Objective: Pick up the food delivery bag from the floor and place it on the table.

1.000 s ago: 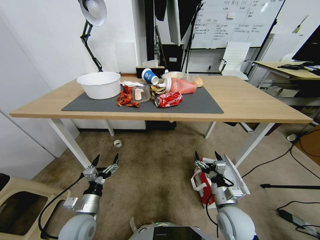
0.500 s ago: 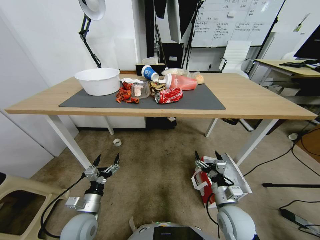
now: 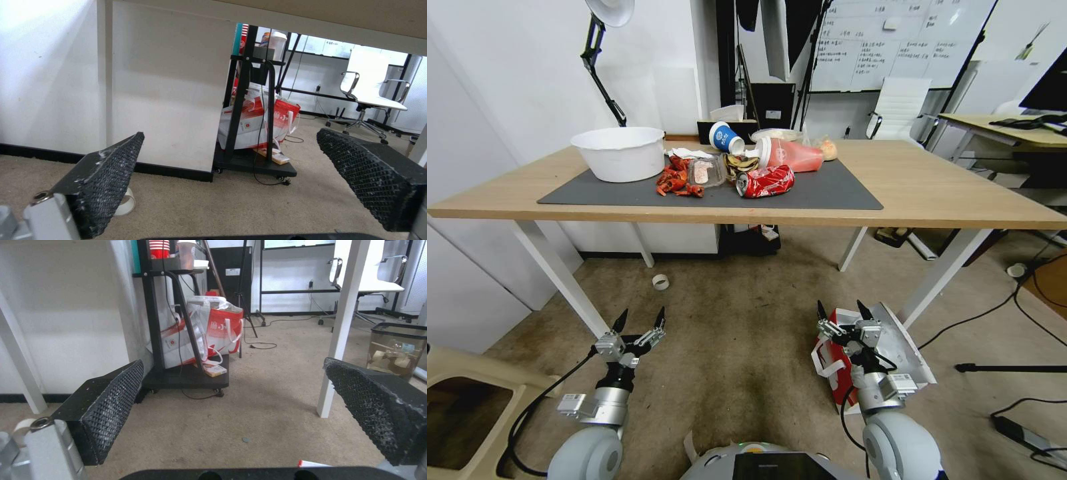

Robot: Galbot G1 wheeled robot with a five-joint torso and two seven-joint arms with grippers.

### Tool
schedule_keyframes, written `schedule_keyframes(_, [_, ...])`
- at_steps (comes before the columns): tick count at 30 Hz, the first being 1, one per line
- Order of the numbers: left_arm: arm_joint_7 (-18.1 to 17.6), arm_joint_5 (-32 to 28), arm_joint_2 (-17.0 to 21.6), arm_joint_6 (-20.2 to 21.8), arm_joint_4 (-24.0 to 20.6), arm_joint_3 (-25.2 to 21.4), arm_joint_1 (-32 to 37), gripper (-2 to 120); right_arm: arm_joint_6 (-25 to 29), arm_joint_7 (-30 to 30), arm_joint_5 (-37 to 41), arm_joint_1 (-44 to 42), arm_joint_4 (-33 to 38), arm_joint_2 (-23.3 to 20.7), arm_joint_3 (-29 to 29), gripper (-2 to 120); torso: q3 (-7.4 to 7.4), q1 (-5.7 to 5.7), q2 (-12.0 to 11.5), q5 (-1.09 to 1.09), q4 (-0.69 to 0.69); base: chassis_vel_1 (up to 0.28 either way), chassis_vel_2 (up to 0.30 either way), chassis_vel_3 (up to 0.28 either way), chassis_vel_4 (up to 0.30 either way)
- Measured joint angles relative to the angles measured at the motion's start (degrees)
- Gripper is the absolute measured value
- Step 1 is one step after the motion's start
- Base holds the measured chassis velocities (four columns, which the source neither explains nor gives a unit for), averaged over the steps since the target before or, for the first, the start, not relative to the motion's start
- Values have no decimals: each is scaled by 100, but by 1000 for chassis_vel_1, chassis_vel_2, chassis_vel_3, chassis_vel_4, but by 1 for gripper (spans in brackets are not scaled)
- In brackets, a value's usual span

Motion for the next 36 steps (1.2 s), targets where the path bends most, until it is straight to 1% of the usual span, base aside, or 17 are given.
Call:
schedule_keyframes(1, [1, 1, -6, 0, 0, 5, -9, 89, -7, -1, 0, -5, 7, -20, 16, 100, -30, -1, -32, 0, 0, 0, 0, 0, 0])
schedule_keyframes(2, [1, 1, -6, 0, 0, 5, -9, 89, -7, -1, 0, -5, 7, -20, 16, 100, -30, -1, -32, 0, 0, 0, 0, 0, 0])
schedule_keyframes(4, [-1, 1, -8, 0, 2, 9, -26, 81, -17, -2, 0, -16, 26, -39, 30, 100, -86, -5, -92, 0, 0, 0, 0, 0, 0])
schedule_keyframes(6, [-2, 1, -9, 0, 5, 10, -29, 79, -22, -1, -2, -20, 34, -43, 33, 100, -109, -8, -118, 0, 0, 0, 0, 0, 0])
schedule_keyframes(9, [-1, 1, -7, -4, 8, 17, -29, 73, -46, 0, -24, -25, 38, -48, 36, 100, -193, -13, -206, 0, 0, 0, 0, 0, 0])
schedule_keyframes(15, [3, 1, -7, -5, -37, 10, -5, 71, -62, 4, -28, -30, 63, -50, 75, 100, -284, -19, -306, 0, 0, 0, 0, 0, 0])
schedule_keyframes(17, [4, 1, -10, -10, -43, -2, 13, 73, -79, 14, -24, -22, 80, -51, 113, 100, -287, -30, -361, 0, 0, 0, 0, 0, 0])
schedule_keyframes(21, [4, 5, -5, -50, -56, 0, 40, 77, -107, 19, -25, -26, 92, -49, 111, 100, -287, -34, -380, 0, 0, 0, 0, 0, 0])
schedule_keyframes(24, [4, 3, 1, -51, -40, 10, -30, 87, -118, 24, -28, -18, 90, -28, 105, 100, -287, -35, -381, 0, -1, 0, 0, 0, 0])
schedule_keyframes(25, [4, 3, 1, -51, -40, 10, -30, 87, -118, 24, -28, -18, 90, -28, 105, 100, -287, -35, -381, 0, -1, 0, 0, 0, 0])
schedule_keyframes(27, [5, -2, 7, -52, -6, 19, -58, 97, -133, 37, -30, -15, 84, -23, 106, 100, -288, -35, -378, 0, -1, 0, 0, 0, 0])
schedule_keyframes(29, [4, -4, 9, -55, 7, 20, -62, 99, -142, 41, -30, -14, 84, -22, 109, 100, -287, -35, -376, 0, -1, 0, 0, 0, 0])
schedule_keyframes(30, [47, -41, 11, -179, 66, 23, -91, 100, -152, 52, -30, -14, 84, -19, 116, 100, -288, -35, -371, 0, 0, 0, 0, 0, 0])
schedule_keyframes(31, [145, -116, 10, -553, 183, 18, -161, 100, -157, 74, -30, -16, 88, -19, 131, 100, -288, -35, -367, 0, 0, 0, 0, 0, 0])
schedule_keyframes(32, [145, -116, 10, -553, 183, 18, -161, 100, -157, 74, -30, -16, 88, -19, 131, 100, -288, -35, -367, 0, 0, 0, 0, 0, 0])
schedule_keyframes(34, [241, -184, 7, -830, 232, -4, -198, 100, -165, 117, -25, -42, 106, -40, 194, 100, -288, -33, -359, -1, -2, 0, 0, 0, 0])
schedule_keyframes(36, [247, -208, 7, -885, 221, -15, -190, 100, -176, 157, -20, -57, 122, -70, 237, 100, -288, -33, -355, 1, 0, 0, 0, 0, 0])
